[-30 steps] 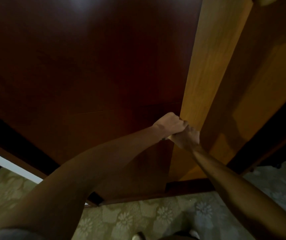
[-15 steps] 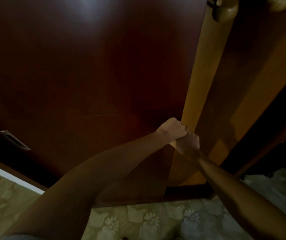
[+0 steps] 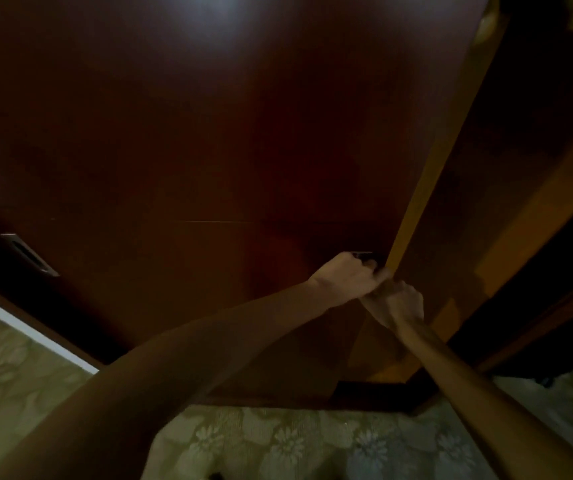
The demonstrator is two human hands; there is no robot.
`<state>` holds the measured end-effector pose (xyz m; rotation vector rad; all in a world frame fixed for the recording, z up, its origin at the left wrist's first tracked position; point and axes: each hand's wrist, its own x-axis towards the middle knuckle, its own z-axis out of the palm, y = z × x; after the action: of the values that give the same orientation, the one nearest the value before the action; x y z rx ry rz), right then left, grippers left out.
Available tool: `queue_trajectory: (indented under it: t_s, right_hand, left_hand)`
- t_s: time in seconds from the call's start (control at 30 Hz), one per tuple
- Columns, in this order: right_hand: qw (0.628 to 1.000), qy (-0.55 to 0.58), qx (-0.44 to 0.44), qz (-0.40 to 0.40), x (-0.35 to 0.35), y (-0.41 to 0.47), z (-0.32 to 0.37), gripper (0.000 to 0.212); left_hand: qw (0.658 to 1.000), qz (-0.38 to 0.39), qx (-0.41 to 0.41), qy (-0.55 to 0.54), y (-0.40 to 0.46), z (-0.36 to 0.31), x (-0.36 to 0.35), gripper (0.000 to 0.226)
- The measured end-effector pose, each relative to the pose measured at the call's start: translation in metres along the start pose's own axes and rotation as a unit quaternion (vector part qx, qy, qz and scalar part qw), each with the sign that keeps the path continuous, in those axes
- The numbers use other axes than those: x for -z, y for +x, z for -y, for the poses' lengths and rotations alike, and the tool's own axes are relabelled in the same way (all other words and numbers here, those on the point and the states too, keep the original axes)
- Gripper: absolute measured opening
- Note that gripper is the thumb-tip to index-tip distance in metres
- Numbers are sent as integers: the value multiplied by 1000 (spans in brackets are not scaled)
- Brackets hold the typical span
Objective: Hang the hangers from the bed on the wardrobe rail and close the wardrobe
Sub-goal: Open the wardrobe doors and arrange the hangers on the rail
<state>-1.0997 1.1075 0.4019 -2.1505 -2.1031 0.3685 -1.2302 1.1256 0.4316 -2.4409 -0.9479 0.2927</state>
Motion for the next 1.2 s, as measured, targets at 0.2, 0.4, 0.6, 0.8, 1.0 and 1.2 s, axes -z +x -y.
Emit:
queue_trajectory:
  t_s: [0.2, 0.4, 0.6, 0.8, 1.0, 1.2]
  right_hand:
    - [996, -14, 70, 57, -48, -12, 79, 30]
    - [989, 50, 129, 51, -92, -31, 270, 27]
    - [983, 68, 163, 40, -130, -63, 444, 23]
    - [986, 93, 134, -33, -155, -68, 541, 28]
    - [991, 63, 98, -66, -158, -56, 575, 52]
    - [992, 21, 73, -98, -154, -46, 544, 51]
  left_hand:
    - [984, -11, 111, -136, -96, 46, -51, 47]
    - [955, 8, 222, -195, -250, 124, -110, 29]
    - [917, 20, 341, -208, -400, 207, -156, 27]
    - [870, 29, 443, -215, -481, 248, -195, 33]
    - [805, 74, 528, -262, -510, 280, -219, 23]
    - [748, 84, 578, -315, -522, 290, -235, 19]
